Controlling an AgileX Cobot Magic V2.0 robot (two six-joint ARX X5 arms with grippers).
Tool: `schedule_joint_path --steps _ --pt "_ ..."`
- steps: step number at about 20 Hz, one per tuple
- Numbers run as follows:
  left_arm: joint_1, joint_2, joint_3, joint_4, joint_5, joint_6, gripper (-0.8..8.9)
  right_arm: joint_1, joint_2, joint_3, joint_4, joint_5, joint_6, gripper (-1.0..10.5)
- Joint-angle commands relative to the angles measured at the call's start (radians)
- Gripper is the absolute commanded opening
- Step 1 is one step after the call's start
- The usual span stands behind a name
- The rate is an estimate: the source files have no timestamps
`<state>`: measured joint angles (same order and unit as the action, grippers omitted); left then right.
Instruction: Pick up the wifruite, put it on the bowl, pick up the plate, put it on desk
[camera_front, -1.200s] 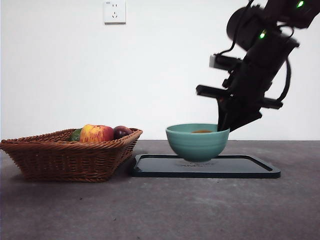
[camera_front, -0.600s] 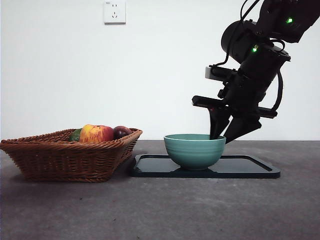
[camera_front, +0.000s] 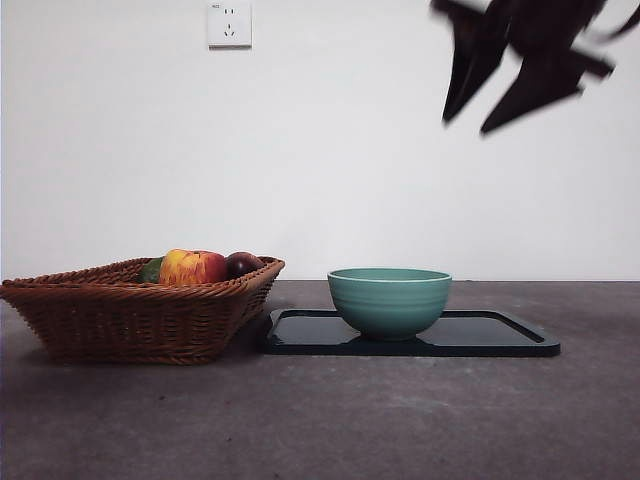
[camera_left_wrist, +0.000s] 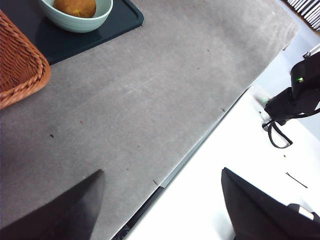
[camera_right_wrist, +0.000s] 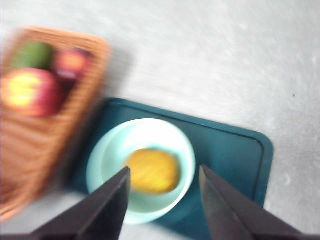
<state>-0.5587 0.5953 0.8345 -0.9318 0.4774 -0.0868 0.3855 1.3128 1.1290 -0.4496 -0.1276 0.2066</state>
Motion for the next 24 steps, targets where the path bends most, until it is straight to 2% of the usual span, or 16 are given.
schedule_joint_path --steps 1,8,15,16,20,24 --pt "-0.005 0.005 0.01 0.011 0.005 0.019 3.72 0.015 -0.115 0.02 -0.098 -0.024 -0.002 2.2" --pt "-0.005 0.005 0.01 0.012 0.005 0.02 3.72 0.087 -0.396 0.013 -0.415 -0.027 -0.016 2.2" --pt "-0.005 0.005 0.01 0.012 0.005 0.02 3.72 0.154 -0.639 -0.127 -0.48 -0.037 0.004 2.2" --pt "-0.005 0.005 0.01 0.012 0.005 0.02 3.72 0.158 -0.672 -0.163 -0.481 -0.06 0.01 2.2" --pt "-0.005 0.005 0.01 0.012 0.005 0.02 3.72 0.163 -0.774 -0.296 -0.492 -0.249 0.026 2.2" --pt "-0.005 0.005 0.01 0.011 0.005 0.02 3.72 0.163 -0.8 -0.356 -0.501 -0.265 0.034 2.2"
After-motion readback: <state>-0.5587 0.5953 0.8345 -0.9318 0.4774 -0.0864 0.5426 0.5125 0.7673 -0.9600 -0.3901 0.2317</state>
